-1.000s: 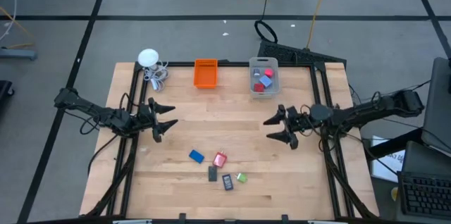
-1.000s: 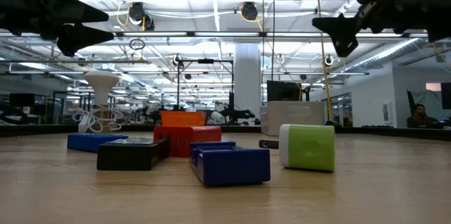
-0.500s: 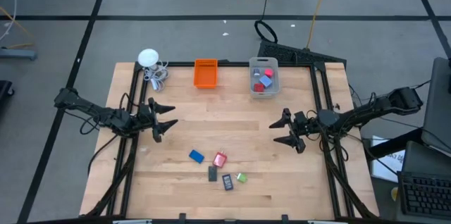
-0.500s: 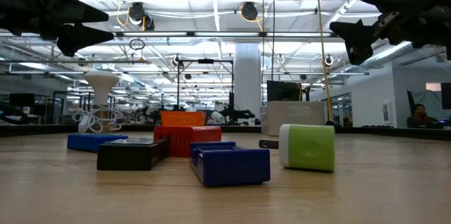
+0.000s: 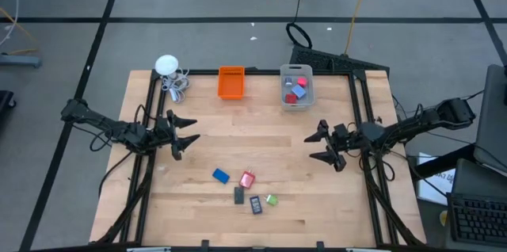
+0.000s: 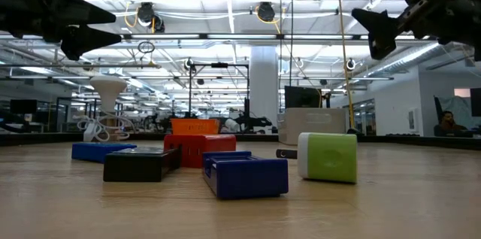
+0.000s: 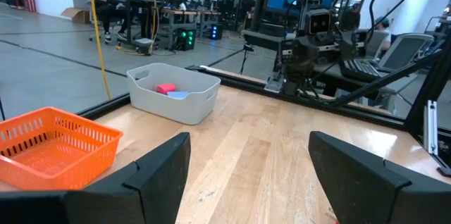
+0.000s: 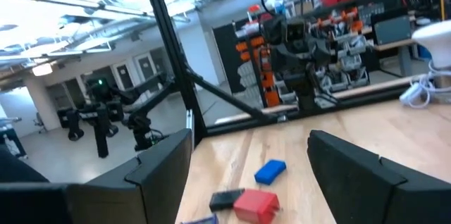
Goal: Pick & Place Office items
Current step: Put the red charger adapter into the gray bin
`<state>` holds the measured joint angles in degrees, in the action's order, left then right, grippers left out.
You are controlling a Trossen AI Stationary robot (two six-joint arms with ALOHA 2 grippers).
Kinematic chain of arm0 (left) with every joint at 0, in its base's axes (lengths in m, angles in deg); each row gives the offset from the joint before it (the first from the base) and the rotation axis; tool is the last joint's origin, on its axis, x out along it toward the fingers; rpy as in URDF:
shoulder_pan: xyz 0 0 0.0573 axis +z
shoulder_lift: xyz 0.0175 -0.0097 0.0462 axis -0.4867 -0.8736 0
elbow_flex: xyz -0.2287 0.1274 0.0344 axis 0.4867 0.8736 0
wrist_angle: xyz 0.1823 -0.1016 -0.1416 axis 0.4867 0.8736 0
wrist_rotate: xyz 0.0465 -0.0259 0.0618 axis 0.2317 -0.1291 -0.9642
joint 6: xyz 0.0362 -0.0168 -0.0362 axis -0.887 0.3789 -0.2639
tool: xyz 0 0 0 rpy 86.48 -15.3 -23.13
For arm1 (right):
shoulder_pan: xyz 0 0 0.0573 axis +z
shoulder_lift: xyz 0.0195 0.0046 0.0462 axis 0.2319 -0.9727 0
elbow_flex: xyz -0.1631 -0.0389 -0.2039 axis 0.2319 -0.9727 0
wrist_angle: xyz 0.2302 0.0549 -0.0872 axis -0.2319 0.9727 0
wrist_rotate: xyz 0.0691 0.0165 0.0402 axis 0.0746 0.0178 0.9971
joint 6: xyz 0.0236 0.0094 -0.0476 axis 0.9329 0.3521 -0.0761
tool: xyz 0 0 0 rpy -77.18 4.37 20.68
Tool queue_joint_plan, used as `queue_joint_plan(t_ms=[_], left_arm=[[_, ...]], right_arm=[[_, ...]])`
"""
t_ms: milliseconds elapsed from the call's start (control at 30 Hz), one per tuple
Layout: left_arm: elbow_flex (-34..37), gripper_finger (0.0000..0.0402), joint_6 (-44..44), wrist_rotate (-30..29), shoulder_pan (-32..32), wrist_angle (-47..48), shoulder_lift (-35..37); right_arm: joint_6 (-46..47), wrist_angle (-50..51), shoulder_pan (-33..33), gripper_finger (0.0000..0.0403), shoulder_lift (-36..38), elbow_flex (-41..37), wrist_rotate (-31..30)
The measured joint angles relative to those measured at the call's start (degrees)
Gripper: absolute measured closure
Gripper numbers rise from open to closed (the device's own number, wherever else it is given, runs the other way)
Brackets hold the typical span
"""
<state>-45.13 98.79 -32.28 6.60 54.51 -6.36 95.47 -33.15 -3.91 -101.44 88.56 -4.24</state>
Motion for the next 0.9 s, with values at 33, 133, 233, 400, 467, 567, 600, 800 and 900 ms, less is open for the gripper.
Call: queue_joint_plan(t_ms=[33,133,233,400,467,567,600,800,900], left_arm=[[0.0,0.011,0.0,0.0,0.0,0.0,0.0],[0.0,0.011,0.0,0.0,0.0,0.0,0.0],[0.0,0.011,0.0,0.0,0.0,0.0,0.0],[0.0,0.011,0.0,0.0,0.0,0.0,0.0],[0.0,0.011,0.0,0.0,0.0,0.0,0.0],[0.0,0.011,0.0,0.0,0.0,0.0,0.0],[0.0,0.011,0.0,0.0,0.0,0.0,0.0],[0.0,0.011,0.0,0.0,0.0,0.0,0.0],[0.0,0.011,0.0,0.0,0.0,0.0,0.0]], right_arm=[[0.0,-0.5,0.0,0.0129,0.0,0.0,0.0],[-0.7,-2.1,0.0,0.0128,0.0,0.0,0.0],[-0.9,-2.8,0.0,0.0128,0.0,-0.1,0.0],[-0.9,-3.0,0.0,0.0128,0.0,-0.1,0.0],[1.1,-5.3,0.0,0.0129,0.0,-0.1,0.0],[8.4,-6.3,0.0,0.0132,0.0,-0.1,0.0],[10.3,-6.1,0.0,0.0132,0.0,-0.1,0.0],[8.9,-5.7,-0.1,0.0129,0.0,-0.1,-2.5],[8.7,-5.6,-0.2,0.0129,0.0,-0.1,-4.7]])
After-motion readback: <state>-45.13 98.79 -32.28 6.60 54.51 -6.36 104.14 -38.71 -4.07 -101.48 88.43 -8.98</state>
